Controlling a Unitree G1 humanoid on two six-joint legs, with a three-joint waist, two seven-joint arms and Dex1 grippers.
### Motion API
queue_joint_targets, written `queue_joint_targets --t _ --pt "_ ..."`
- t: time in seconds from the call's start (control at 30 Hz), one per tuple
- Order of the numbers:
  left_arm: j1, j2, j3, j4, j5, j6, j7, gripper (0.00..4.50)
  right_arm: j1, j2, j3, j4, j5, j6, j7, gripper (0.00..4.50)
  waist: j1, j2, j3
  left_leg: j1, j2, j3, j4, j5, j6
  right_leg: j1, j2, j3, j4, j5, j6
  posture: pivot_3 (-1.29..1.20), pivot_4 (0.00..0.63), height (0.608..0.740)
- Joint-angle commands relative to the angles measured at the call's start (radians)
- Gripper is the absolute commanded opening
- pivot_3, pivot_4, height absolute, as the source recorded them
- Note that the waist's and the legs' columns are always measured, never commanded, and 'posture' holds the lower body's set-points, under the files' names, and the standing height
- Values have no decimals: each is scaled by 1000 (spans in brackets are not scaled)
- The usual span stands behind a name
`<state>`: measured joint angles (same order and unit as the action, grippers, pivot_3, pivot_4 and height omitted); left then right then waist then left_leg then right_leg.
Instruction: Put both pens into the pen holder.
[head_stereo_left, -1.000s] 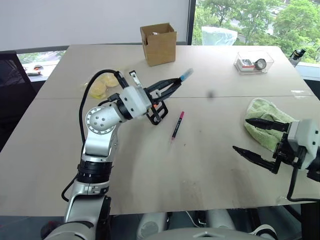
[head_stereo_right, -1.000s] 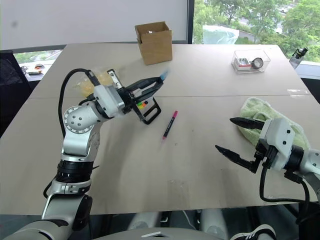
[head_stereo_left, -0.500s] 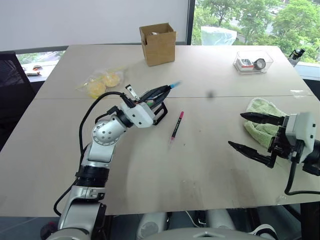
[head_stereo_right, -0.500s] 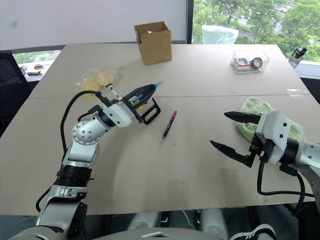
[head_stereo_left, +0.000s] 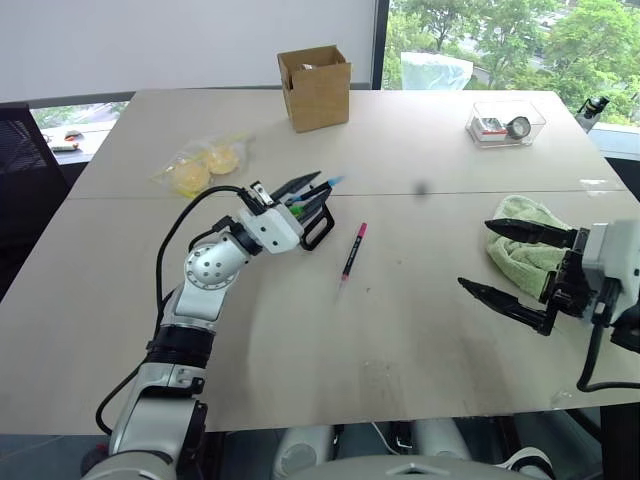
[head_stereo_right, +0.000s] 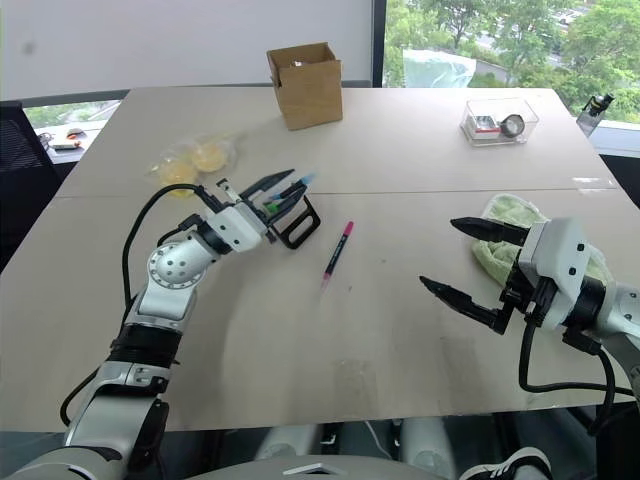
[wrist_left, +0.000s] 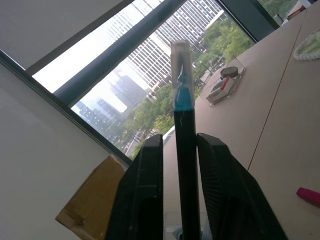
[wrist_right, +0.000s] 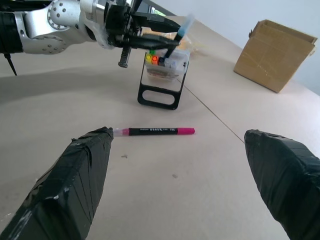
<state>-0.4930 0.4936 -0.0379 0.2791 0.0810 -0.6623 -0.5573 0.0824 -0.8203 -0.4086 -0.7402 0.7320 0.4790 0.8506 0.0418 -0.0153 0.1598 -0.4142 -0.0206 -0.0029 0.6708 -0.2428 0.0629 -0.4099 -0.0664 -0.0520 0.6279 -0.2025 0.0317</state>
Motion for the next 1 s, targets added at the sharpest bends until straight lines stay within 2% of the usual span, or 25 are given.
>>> queue_joint_targets --t 0.03,0.13,0.23,0.33,0.43,0.53,0.6,0.67,0.73,0.8,0.83,1.0 --pt "-22 15 8 -67 -87 4 -39 3141 -8 -9 -41 -36 32 -6 -14 4500 -1 0 0 0 0 0 0 0 0 0 0 0 0 0 0 0 150 740" --pt "-8 27 -25 -156 -202 66 -137 4475 -20 -4 -49 -36 67 -4 -29 4500 -1 0 0 0 0 0 0 0 0 0 -1 0 0 0 0 0 150 740" --pt "4 32 -53 -269 -285 173 -201 4475 -31 -5 -51 -33 92 -5 -39 4500 -1 0 0 0 0 0 0 0 0 0 -1 0 0 0 0 0 150 740" --pt "11 15 -85 -455 -473 557 -172 4475 -30 -10 -43 -27 89 -6 -42 4500 -1 0 0 0 0 0 0 0 0 0 -1 0 0 0 0 0 150 740" --pt "14 59 -110 -614 -701 935 -159 4475 -20 -12 -47 -26 87 0 -47 4500 -4 0 0 0 0 0 0 0 0 0 -1 0 0 0 0 0 150 740" --pt "-37 140 -130 -712 -772 1338 -41 4475 10 -34 -59 -31 84 25 -40 4500 -6 0 0 0 1 0 0 0 0 0 1 0 0 0 1 0 150 740" --pt "-125 181 -149 -706 -830 1619 11 4475 59 -67 -74 -27 74 52 -10 4500 -5 0 0 1 0 -1 0 0 0 0 3 0 1 -2 3 0 150 740" --pt "-216 194 -170 -685 -862 1804 23 4475 112 -100 -91 -14 44 53 37 4500 0 -1 1 0 0 -2 1 0 0 1 8 -1 2 -3 5 0 150 740" --pt "-280 164 -167 -654 -875 1933 59 4475 138 -116 -108 -1 37 48 62 4500 -3 -1 1 0 0 -3 1 0 0 1 9 -1 2 -3 5 0 150 740" --pt "-368 140 -228 -610 -842 2110 96 4475 147 -126 -125 19 19 33 83 4500 -4 -2 1 1 0 -1 2 0 0 1 9 2 2 -3 5 0 150 740" --pt "-401 128 -271 -594 -819 2159 108 4475 146 -127 -131 28 11 27 89 4500 -4 -2 1 1 0 -1 2 0 0 1 10 2 2 -3 5 0 150 740" --pt "-500 -36 -272 -363 -762 2277 237 4475 141 -119 -132 40 -14 9 96 4500 -4 -2 1 1 0 -1 2 0 0 1 12 6 2 -3 6 0 150 740"
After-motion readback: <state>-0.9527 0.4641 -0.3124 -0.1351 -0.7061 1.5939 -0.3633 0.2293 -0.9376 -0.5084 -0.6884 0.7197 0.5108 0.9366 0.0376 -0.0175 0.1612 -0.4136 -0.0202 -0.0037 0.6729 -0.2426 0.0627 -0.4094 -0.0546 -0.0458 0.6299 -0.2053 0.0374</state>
